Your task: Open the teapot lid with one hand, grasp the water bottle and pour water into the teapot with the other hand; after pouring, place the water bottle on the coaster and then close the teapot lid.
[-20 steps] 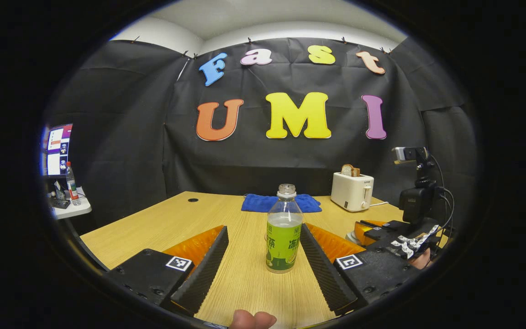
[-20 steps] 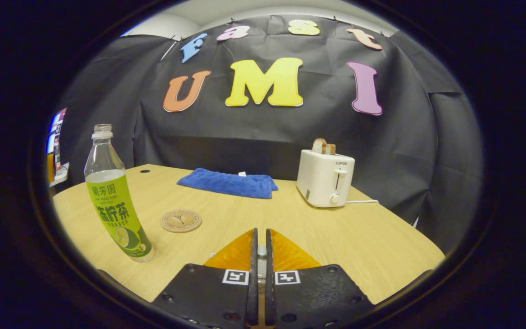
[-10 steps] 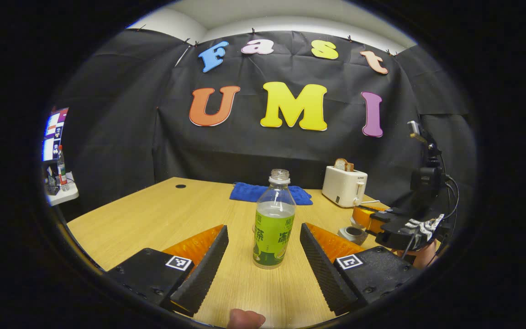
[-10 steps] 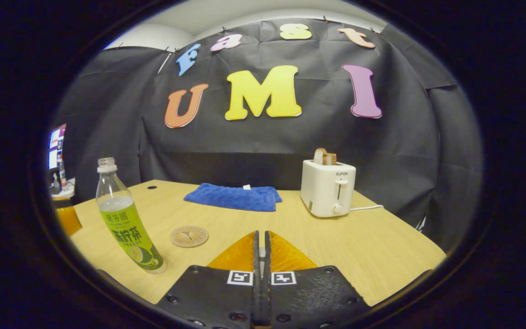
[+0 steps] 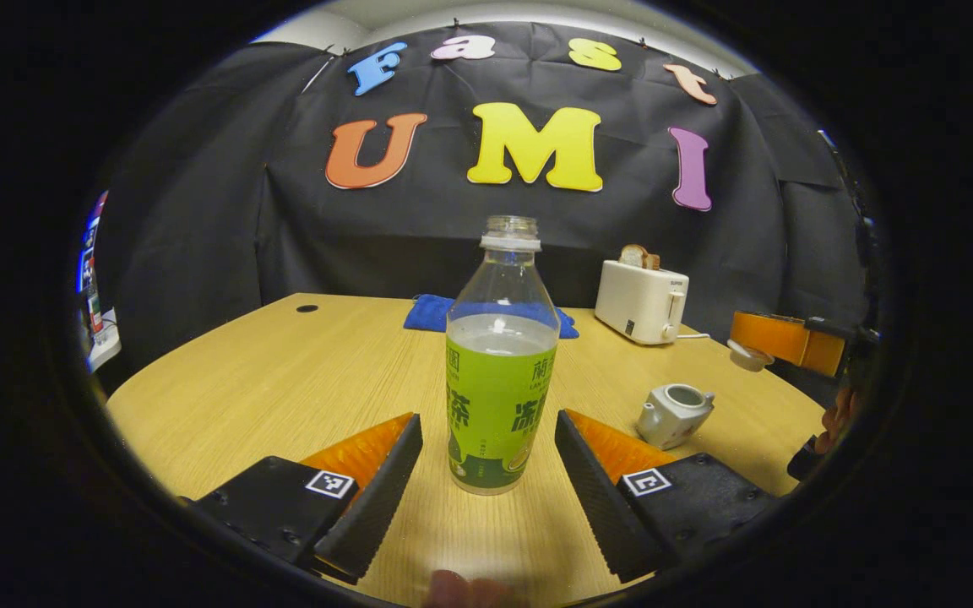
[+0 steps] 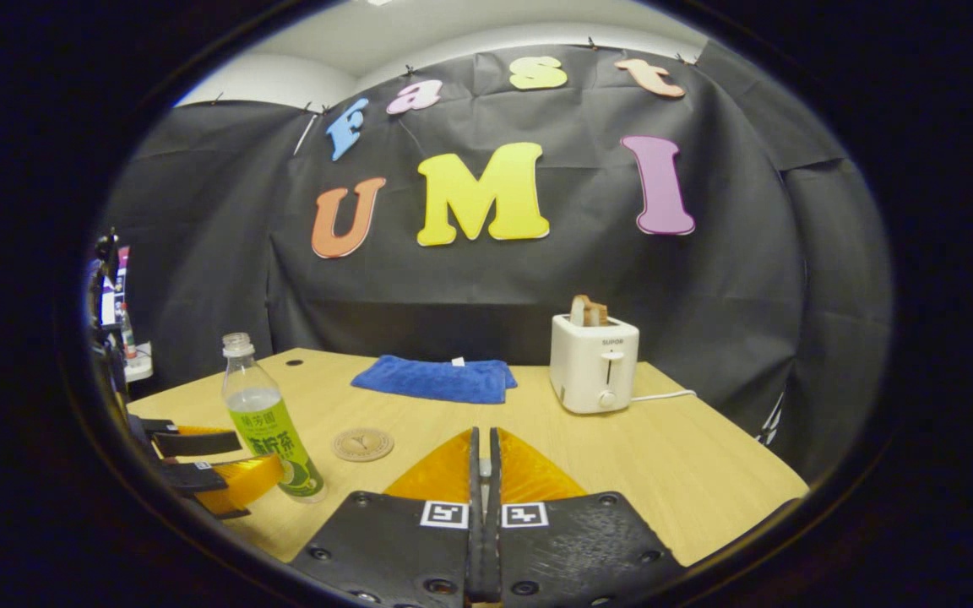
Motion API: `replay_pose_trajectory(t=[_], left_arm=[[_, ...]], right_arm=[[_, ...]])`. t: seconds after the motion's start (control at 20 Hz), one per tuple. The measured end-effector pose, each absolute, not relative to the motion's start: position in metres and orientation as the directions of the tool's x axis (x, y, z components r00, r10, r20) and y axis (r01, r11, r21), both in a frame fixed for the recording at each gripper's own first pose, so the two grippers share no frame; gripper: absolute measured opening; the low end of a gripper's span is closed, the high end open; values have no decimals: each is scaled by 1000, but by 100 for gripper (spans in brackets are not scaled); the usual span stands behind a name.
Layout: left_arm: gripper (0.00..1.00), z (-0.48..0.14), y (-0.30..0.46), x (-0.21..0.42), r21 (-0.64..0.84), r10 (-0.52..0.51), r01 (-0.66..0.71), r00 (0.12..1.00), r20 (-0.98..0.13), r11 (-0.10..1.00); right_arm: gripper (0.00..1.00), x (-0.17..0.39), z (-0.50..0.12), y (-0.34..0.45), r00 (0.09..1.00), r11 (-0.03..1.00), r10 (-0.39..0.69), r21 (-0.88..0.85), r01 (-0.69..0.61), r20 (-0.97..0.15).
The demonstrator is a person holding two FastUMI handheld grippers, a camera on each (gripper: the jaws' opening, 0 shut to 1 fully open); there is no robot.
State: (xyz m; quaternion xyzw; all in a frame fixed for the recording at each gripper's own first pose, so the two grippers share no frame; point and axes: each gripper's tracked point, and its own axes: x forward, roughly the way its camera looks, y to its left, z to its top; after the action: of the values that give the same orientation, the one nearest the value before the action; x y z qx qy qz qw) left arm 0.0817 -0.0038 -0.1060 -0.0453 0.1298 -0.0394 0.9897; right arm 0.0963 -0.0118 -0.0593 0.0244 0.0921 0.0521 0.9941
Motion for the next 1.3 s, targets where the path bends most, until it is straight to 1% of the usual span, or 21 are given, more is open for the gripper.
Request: replay_pose_trajectory(t=[0.25,0.35,0.4,0.5,0.55,0.7,0.9,1.0,1.1,1.3], left_arm=[[99,-112,-2,91,-94,-93,70,960,-266,993],[96,-113,-1,95,-90,-98,77,959,-266,993],[87,-113,-1,95,-84,-98,79,959,-266,993],[77,-113,0,93,-52,-96,84,957,-275,995],[76,-111,2,92,-19,-89,88,955,-283,996],[74,-95,12,89,130,-25,64,960,-279,989],[72,-81,21,90,351,47,62,955,-294,935],[72,-75,29,93,455,88,62,950,-300,889],[71,-70,39,100,580,144,63,941,-305,812],[71,-69,41,112,740,186,117,931,-314,663]], right_arm=[[0,92,-59,-15,979,995,102,38,-97,-176],[0,92,-58,-17,981,995,99,37,-94,-167],[0,93,-58,-17,980,995,99,35,-94,-170],[0,92,-61,-16,979,994,106,38,-101,-177],[0,92,-61,-17,978,994,108,39,-103,-176],[0,90,-60,-21,978,993,115,50,-108,-172],[0,88,-62,-32,978,993,114,61,-105,-173],[0,85,-62,-38,979,993,110,60,-101,-174],[0,84,-63,-49,980,995,98,50,-91,-171],[0,82,-69,-69,980,997,78,34,-73,-184]])
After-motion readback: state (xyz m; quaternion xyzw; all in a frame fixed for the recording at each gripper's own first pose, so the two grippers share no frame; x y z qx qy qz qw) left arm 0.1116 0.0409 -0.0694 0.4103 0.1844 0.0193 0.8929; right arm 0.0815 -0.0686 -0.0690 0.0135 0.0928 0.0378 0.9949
